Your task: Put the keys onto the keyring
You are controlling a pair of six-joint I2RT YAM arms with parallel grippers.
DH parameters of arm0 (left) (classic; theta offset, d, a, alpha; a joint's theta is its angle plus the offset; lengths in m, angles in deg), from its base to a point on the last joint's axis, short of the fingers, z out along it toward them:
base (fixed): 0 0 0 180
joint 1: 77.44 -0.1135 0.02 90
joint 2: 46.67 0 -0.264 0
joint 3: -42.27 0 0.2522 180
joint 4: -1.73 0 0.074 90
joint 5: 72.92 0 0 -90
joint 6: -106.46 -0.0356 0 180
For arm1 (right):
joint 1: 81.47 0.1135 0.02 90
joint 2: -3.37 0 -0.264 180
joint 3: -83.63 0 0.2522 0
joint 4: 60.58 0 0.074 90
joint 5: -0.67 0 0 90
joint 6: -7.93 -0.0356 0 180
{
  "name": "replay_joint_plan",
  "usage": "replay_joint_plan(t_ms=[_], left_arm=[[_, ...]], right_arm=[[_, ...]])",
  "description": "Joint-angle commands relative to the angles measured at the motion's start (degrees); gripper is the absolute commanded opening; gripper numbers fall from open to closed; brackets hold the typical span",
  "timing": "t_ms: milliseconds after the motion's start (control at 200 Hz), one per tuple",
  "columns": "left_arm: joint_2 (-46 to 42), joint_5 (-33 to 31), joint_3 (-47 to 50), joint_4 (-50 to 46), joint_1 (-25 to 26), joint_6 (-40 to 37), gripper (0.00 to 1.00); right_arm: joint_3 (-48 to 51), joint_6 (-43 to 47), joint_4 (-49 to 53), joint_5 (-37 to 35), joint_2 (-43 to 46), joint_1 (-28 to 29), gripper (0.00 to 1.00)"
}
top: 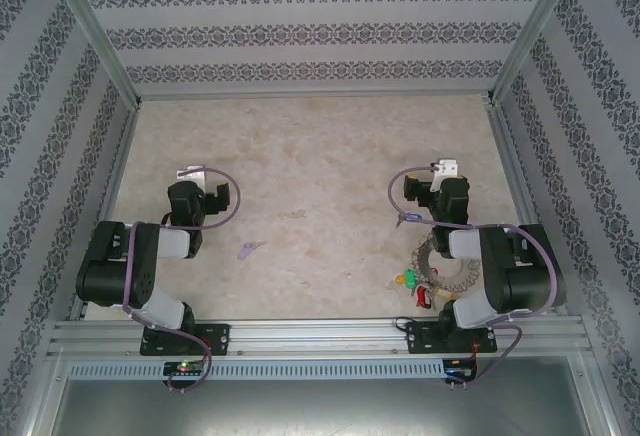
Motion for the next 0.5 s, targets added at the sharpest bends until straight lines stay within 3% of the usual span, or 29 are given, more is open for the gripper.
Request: replay_joint_plan(t_ms=[0, 495], left_arm=[[0.8, 0.6, -1.2, 3.2, 0.6, -0.9, 0.99], [0.8, 0.7, -1.3, 3.0, 0.6, -0.9, 0.99]], right_arm=[[-1.3, 0.4, -2.3, 1.4, -0.4, -0.4, 0.98], [-1.6, -0.1, -1.8, 2.1, -0.6, -1.0, 0.98]])
